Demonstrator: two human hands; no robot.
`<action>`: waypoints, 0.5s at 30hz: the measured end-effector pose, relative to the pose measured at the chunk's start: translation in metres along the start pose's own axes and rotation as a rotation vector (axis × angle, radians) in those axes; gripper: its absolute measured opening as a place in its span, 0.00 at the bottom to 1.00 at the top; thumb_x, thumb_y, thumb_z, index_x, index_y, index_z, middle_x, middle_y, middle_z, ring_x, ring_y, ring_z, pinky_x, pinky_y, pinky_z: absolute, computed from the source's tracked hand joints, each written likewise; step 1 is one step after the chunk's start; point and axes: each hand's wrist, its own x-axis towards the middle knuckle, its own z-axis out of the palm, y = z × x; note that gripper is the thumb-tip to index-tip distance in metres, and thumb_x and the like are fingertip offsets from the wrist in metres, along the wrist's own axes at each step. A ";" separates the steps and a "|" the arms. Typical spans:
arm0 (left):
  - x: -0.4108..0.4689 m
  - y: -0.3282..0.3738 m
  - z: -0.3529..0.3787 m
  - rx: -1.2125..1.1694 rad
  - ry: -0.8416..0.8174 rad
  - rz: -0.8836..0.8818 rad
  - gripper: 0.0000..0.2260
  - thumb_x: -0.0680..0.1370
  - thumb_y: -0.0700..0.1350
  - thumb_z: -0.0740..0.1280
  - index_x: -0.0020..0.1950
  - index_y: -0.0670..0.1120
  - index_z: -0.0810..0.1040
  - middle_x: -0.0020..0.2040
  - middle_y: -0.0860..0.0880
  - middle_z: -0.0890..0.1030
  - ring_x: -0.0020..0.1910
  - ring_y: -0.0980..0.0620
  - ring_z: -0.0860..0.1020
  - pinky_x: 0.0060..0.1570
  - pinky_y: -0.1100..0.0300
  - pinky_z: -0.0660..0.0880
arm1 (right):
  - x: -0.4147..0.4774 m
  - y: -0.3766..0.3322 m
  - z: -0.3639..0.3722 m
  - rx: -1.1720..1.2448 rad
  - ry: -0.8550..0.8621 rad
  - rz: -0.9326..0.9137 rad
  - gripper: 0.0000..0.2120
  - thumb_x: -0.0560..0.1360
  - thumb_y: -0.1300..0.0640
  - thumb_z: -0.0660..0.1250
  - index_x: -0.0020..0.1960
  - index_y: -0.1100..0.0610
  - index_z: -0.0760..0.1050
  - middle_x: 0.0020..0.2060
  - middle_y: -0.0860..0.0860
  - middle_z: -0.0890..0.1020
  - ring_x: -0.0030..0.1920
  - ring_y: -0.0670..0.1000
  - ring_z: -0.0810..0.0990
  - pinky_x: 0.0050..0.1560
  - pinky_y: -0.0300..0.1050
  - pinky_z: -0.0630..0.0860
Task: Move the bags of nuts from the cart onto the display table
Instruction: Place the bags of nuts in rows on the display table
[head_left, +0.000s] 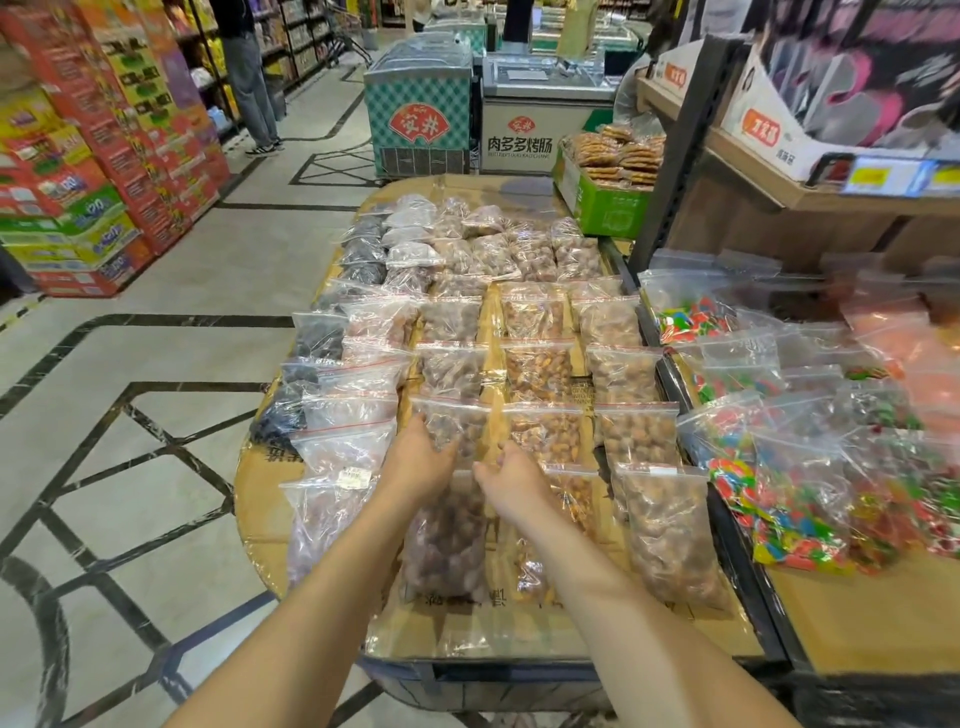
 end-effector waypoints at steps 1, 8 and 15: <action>0.009 0.000 -0.001 -0.009 -0.003 -0.019 0.26 0.83 0.48 0.69 0.79 0.44 0.66 0.67 0.44 0.80 0.62 0.40 0.81 0.60 0.49 0.79 | 0.007 -0.002 0.000 -0.006 -0.009 -0.001 0.34 0.84 0.43 0.65 0.84 0.54 0.60 0.79 0.52 0.72 0.55 0.50 0.77 0.59 0.52 0.78; 0.067 -0.013 0.013 -0.003 -0.046 -0.141 0.27 0.75 0.57 0.70 0.71 0.46 0.76 0.65 0.44 0.84 0.62 0.40 0.82 0.63 0.50 0.78 | 0.056 -0.016 0.004 -0.053 -0.151 0.000 0.27 0.84 0.44 0.64 0.78 0.57 0.68 0.67 0.54 0.79 0.64 0.57 0.80 0.64 0.50 0.78; 0.073 -0.003 0.017 -0.006 -0.020 -0.187 0.24 0.79 0.45 0.72 0.73 0.41 0.72 0.66 0.40 0.81 0.64 0.40 0.80 0.58 0.54 0.74 | 0.090 -0.017 0.013 0.044 -0.215 0.059 0.28 0.79 0.44 0.71 0.75 0.54 0.70 0.64 0.51 0.81 0.62 0.55 0.81 0.66 0.55 0.79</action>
